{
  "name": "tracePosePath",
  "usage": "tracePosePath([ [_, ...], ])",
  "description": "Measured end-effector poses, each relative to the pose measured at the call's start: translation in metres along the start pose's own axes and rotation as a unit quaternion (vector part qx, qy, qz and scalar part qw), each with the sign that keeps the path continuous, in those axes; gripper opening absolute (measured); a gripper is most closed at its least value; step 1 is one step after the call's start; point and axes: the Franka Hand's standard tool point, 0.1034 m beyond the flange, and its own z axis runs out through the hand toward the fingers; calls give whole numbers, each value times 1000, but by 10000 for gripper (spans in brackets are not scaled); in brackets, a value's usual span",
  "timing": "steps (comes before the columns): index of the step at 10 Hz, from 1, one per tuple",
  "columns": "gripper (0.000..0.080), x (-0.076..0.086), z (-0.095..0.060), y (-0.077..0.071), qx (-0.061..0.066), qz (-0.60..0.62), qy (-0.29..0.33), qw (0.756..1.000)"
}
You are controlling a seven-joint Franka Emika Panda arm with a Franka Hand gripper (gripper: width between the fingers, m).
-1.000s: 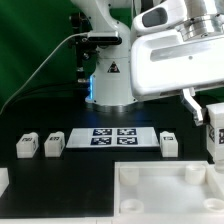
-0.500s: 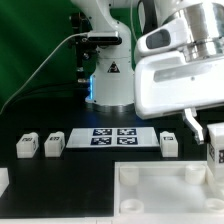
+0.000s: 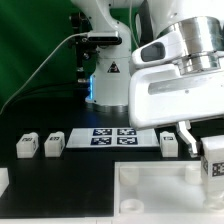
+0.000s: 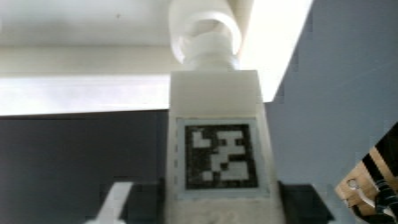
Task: Assemble one leg
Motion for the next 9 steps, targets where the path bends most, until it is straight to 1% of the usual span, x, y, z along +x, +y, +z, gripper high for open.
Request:
tracePosePath([
  [1, 292, -1, 1, 2, -1, 1, -1, 1000],
  [4, 292, -7, 7, -4, 2, -3, 0, 1000],
  [6, 292, -12, 11, -4, 1, -2, 1, 1000],
  [8, 292, -15, 13, -3, -2, 7, 18, 1000],
  [9, 292, -16, 13, -3, -9, 15, 38, 999],
])
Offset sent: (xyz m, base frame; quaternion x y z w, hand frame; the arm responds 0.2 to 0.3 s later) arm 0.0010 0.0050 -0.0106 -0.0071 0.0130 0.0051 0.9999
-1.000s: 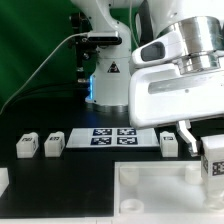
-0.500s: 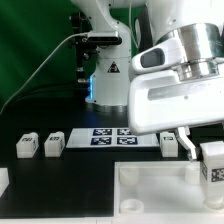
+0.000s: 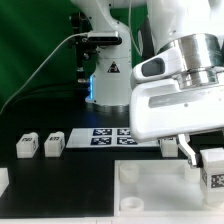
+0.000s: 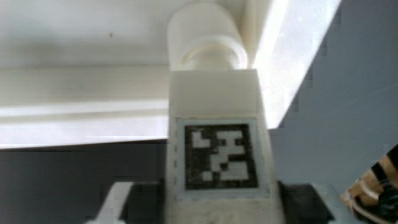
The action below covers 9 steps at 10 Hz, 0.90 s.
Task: Assemble one leg
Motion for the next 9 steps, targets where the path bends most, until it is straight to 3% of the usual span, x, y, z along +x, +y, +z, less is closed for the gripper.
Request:
tracePosePath([
  [4, 294, -1, 0, -3, -33, 26, 7, 999],
  [9, 294, 1, 1, -3, -47, 41, -1, 998],
])
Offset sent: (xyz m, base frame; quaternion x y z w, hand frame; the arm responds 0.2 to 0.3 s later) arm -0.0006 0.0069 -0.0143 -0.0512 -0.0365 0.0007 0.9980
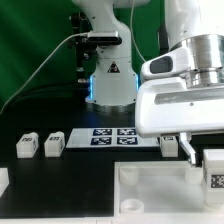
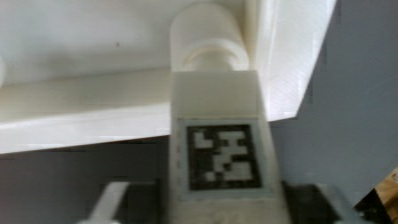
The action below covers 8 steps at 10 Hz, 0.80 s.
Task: Assemble one leg
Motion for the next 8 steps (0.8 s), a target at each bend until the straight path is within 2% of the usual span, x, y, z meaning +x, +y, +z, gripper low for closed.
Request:
tracePosePath([
  [1, 467, 0, 0, 0, 0, 0, 0, 1000],
  [2, 467, 0, 0, 0, 0, 0, 0, 1000],
  [3, 606, 0, 0, 0, 0, 0, 0, 1000],
  [4, 636, 0, 0, 0, 0, 0, 0, 1000],
  [8, 649, 0, 0, 0, 0, 0, 0, 1000],
])
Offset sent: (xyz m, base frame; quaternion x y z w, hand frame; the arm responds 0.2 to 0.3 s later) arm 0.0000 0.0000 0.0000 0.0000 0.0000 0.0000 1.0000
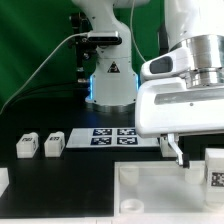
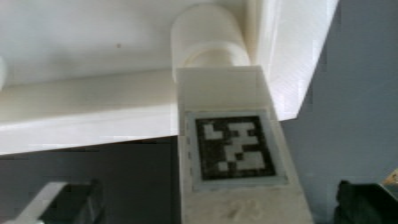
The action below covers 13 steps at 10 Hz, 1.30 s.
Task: Assemble one leg
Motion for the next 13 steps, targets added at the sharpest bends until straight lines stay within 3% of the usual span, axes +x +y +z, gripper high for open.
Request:
tracePosePath([
  [4, 649, -1, 0, 0, 0, 1, -4, 1000],
  [5, 649, -1, -1, -3, 8, 7, -47, 999],
  [7, 649, 11, -3, 3, 12, 21, -67, 997],
  [8, 649, 5, -1, 1, 20, 34, -134, 990],
  [9, 649, 9, -1, 1, 24, 42, -174, 984],
  [11, 649, 9, 2, 7, 27, 47, -288, 956],
  [12, 649, 16, 7, 7, 24, 48, -281, 958],
  [13, 649, 13, 7, 7, 19, 54, -289, 956],
])
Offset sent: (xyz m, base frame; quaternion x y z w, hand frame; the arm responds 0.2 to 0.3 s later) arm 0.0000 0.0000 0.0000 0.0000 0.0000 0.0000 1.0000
